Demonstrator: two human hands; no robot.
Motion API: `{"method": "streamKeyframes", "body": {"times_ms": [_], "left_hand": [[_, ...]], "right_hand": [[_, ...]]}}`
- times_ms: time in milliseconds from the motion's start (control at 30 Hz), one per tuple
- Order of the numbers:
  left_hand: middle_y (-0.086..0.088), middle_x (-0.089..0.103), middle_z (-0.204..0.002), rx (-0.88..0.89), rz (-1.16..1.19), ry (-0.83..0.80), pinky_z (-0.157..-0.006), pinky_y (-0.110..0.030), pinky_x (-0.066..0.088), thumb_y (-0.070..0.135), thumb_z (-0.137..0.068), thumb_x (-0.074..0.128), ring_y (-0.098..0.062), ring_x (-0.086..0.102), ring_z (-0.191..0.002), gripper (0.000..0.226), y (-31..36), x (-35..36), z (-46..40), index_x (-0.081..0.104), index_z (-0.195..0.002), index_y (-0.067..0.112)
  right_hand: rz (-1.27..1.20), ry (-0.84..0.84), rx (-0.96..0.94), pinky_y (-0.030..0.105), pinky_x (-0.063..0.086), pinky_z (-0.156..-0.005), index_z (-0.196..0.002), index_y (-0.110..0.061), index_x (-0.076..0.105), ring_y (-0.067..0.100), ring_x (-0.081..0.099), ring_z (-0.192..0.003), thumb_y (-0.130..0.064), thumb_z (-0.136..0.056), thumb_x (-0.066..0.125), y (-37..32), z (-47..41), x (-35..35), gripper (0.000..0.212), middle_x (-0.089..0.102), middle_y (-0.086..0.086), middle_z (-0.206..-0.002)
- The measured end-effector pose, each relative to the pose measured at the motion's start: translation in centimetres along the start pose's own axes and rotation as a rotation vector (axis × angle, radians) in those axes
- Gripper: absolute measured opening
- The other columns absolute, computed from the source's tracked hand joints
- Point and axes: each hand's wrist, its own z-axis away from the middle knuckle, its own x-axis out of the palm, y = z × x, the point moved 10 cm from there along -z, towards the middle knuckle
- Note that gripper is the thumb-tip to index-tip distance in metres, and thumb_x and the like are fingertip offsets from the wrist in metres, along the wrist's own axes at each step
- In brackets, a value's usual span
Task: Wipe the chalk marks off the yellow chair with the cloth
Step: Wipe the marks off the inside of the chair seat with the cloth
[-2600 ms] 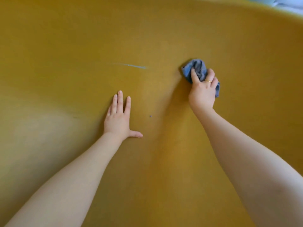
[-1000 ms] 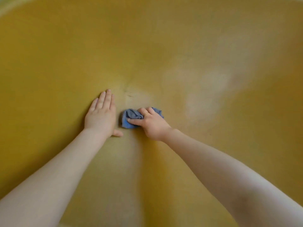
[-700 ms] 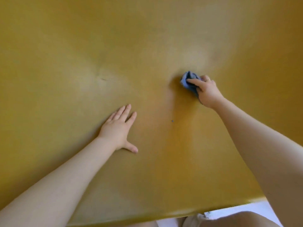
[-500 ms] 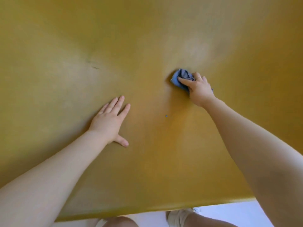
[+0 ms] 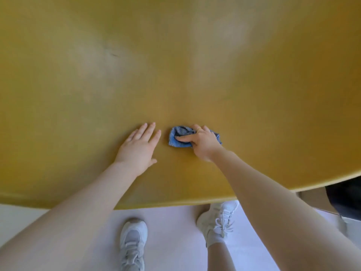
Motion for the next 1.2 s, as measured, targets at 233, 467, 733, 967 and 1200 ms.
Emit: {"method": "streamKeyframes", "body": {"times_ms": [233,467,733,967,1200], "left_hand": [[-0.001,-0.013,-0.158,0.068,0.073,0.016,-0.118,-0.030,0.004,0.024,-0.099,0.038,-0.018,-0.005,-0.147,0.064,2.2,1.5,5.2,-0.001,-0.151,0.020],[0.002,-0.012,-0.158,-0.009,0.146,0.012,-0.117,-0.028,0.007,-0.006,-0.094,0.029,-0.015,-0.004,-0.147,0.069,3.7,1.9,6.8,0.001,-0.151,0.022],[0.000,-0.014,-0.158,0.045,0.126,0.029,-0.118,-0.032,0.005,0.028,-0.099,0.041,-0.017,-0.006,-0.147,0.070,6.4,1.5,2.9,-0.006,-0.150,0.021],[-0.006,-0.026,-0.155,0.018,-0.104,0.111,-0.118,-0.035,-0.004,0.060,-0.077,0.059,-0.021,-0.015,-0.145,0.111,4.8,-1.4,-5.4,-0.015,-0.148,0.018],[-0.011,-0.038,-0.148,-0.023,-0.225,0.030,-0.116,-0.036,-0.009,0.079,-0.050,0.066,-0.024,-0.026,-0.142,0.147,3.9,-3.3,-10.0,-0.028,-0.143,0.014]], "right_hand": [[-0.074,-0.216,0.011,0.034,0.036,-0.090,-0.121,-0.042,0.056,0.028,0.043,-0.100,-0.003,-0.092,0.034,-2.8,7.2,4.7,0.054,0.051,0.005,-0.124],[-0.517,-0.423,0.181,0.021,0.030,-0.044,-0.092,-0.025,0.069,0.016,0.041,-0.048,0.009,-0.081,0.033,-1.0,12.1,2.4,0.051,0.052,-0.005,-0.052],[0.004,0.172,0.227,0.043,0.039,-0.094,-0.139,-0.030,0.035,0.033,0.035,-0.116,-0.018,-0.097,0.038,3.8,7.3,-1.8,0.044,0.034,0.015,-0.132],[0.297,0.321,0.104,0.040,0.029,-0.099,-0.143,-0.036,0.022,0.033,0.031,-0.118,-0.012,-0.097,0.030,3.0,0.3,-2.7,0.053,0.027,0.012,-0.141],[0.335,0.522,0.583,0.046,0.024,-0.102,-0.143,-0.035,0.024,0.037,0.026,-0.126,-0.001,-0.093,0.030,15.8,-0.2,-13.3,0.061,0.021,0.020,-0.145]]}}
